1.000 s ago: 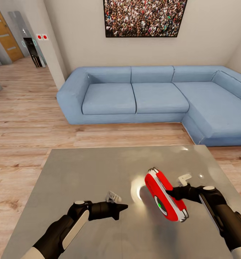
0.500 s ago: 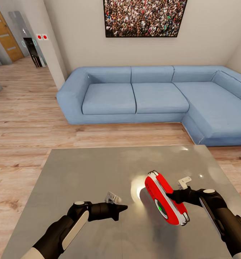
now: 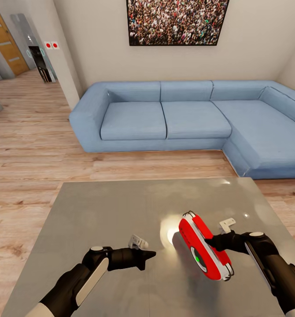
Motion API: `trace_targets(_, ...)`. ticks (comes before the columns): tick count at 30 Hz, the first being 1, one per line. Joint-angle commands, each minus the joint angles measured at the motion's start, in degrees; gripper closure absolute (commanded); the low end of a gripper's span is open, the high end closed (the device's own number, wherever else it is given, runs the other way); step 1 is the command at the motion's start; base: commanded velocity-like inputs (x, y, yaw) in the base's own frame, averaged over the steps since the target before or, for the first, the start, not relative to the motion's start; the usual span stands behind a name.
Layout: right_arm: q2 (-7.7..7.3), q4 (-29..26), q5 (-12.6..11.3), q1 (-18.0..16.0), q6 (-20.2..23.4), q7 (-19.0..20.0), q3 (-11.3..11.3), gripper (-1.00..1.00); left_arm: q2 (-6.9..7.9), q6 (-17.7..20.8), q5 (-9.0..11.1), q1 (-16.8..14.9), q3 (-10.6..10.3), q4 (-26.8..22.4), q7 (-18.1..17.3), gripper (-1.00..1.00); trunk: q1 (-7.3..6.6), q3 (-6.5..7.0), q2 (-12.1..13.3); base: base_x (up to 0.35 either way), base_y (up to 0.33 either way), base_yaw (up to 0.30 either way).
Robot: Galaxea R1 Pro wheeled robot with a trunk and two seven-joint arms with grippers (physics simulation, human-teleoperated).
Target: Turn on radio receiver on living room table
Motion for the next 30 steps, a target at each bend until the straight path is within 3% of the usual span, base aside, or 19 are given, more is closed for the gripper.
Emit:
trace_targets(1, 0.04, 0.06, -0.32, -0.01, 0.05, -0.04, -0.01, 1.00, 0.00, 0.00, 0.01, 0.00, 0.00, 0.02, 0.00, 1.00, 0.00, 0.00, 0.00, 0.000, 0.000, 0.000)
trace_targets(14, 0.00, 7.10, 0.00, -0.01, -0.71, -0.42, -0.13, 1.00, 0.00, -0.05, 0.05, 0.00, 0.00, 0.07, 0.00, 1.00, 0.00, 0.00, 0.00, 0.000, 0.000, 0.000)
trace_targets(30, -0.01, 7.80, -0.01, -0.01, -1.06, -0.49, -0.20, 1.00, 0.01, -0.07, 0.12, 0.00, 0.00, 0.16, 0.00, 1.00, 0.00, 0.00, 0.00, 0.000, 0.000, 0.000)
